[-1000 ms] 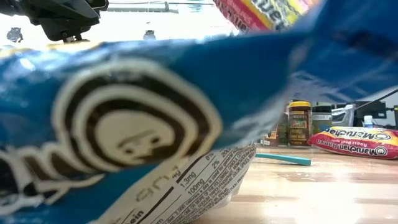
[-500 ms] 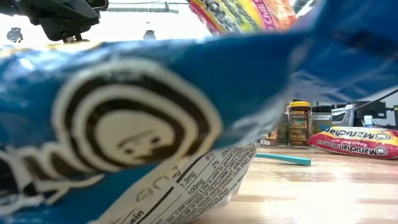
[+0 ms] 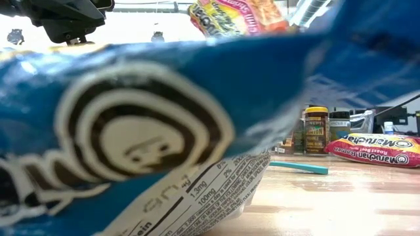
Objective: Pick & Place Food Item
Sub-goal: Put the left green noodle pack into the left transparent bin
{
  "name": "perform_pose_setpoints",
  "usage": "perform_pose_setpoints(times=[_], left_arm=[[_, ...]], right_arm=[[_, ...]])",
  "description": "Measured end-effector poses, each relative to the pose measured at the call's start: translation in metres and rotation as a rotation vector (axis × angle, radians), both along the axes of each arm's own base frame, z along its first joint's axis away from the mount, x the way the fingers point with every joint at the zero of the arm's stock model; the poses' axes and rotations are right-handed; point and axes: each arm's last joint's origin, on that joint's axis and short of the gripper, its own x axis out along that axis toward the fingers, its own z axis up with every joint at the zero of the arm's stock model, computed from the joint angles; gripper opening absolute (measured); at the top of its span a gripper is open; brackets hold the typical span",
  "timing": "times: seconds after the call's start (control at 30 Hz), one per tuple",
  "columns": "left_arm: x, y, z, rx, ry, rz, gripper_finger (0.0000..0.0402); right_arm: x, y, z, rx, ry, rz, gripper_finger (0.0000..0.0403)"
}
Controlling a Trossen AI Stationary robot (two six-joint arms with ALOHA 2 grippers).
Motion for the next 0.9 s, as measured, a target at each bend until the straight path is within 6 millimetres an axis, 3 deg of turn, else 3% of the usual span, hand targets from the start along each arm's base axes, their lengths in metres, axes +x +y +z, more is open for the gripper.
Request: perform_pose_setpoints(times=[0.27, 0.53, 0.9], left_arm=[[0.0, 0.0, 0.0, 0.0, 0.0, 0.0, 0.0], [0.0, 0.0, 0.0, 0.0, 0.0, 0.0, 0.0], [0.0, 0.0, 0.0, 0.0, 0.0, 0.0, 0.0]], right_arm=[[0.0, -0.001, 0.0, -0.02, -0.002, -0.013, 0.0], [0.003, -0.006, 0.0, -0.096, -0.081, -0.144, 0.0], [0.018, -0.055, 0.002, -0.18, -0.052, -0.266, 0.0]])
